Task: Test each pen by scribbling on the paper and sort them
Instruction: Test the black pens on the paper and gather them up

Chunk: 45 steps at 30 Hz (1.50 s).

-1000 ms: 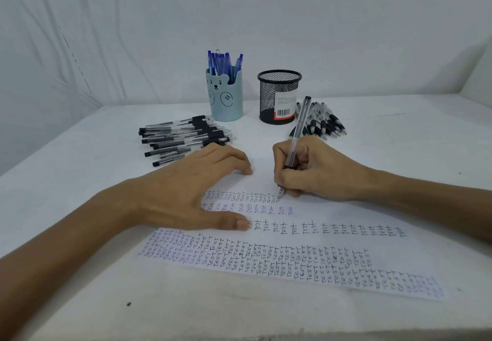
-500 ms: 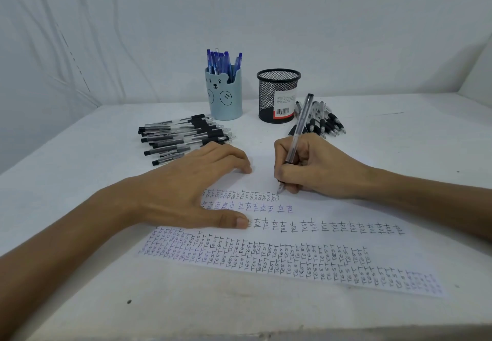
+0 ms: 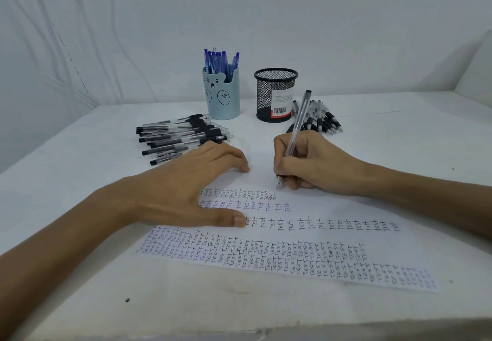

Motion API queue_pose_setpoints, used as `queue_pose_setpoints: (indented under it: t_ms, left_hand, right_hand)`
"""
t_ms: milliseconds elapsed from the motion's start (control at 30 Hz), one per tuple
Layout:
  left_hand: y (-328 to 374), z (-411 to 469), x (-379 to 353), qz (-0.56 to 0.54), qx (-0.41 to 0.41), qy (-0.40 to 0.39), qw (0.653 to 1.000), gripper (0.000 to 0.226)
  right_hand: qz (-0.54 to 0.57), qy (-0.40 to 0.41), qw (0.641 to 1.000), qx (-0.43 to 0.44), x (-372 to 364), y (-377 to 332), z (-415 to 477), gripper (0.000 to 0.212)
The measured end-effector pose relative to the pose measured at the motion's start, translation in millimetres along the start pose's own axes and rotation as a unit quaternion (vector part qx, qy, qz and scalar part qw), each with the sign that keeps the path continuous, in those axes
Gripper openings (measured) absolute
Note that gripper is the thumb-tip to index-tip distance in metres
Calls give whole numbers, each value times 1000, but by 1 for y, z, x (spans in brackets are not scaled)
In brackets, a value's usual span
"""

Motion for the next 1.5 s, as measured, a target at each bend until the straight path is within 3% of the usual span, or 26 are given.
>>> queue_pose_setpoints:
  t_ms: [800, 933, 1100, 1233, 1400, 1500]
  left_hand:
    - [-2, 1, -1, 0, -4, 4, 1000, 78]
    - [-1, 1, -1, -2, -10, 11, 1000, 76]
    - [-3, 1, 0, 4, -13, 10, 1000, 69]
    - [-8, -1, 3, 13, -1, 38, 999, 55]
    - [-23, -3, 11, 69, 24, 98, 992, 50]
    - [-33, -5, 15, 104, 47, 132, 985, 50]
  right_hand:
    - [-18, -30, 999, 33, -2, 3, 0, 16]
    - [42, -9, 999, 5, 0, 2, 3, 21]
    - [138, 19, 989, -49, 5, 7, 10, 43]
    - [179, 16, 983, -34, 5, 6, 11, 12]
    - [281, 91, 949, -111, 10, 5, 14, 21]
    - [282, 97, 945, -131, 13, 5, 15, 24]
Point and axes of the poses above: each hand's wrist, its own z-axis towards the middle knuckle, its own x-axis out of the back of the hand, y = z × x, the point moved 4 cm from there along z, towards the middle knuckle, and after that the axes turned 5 degrees about y, right-handed, at the moved point
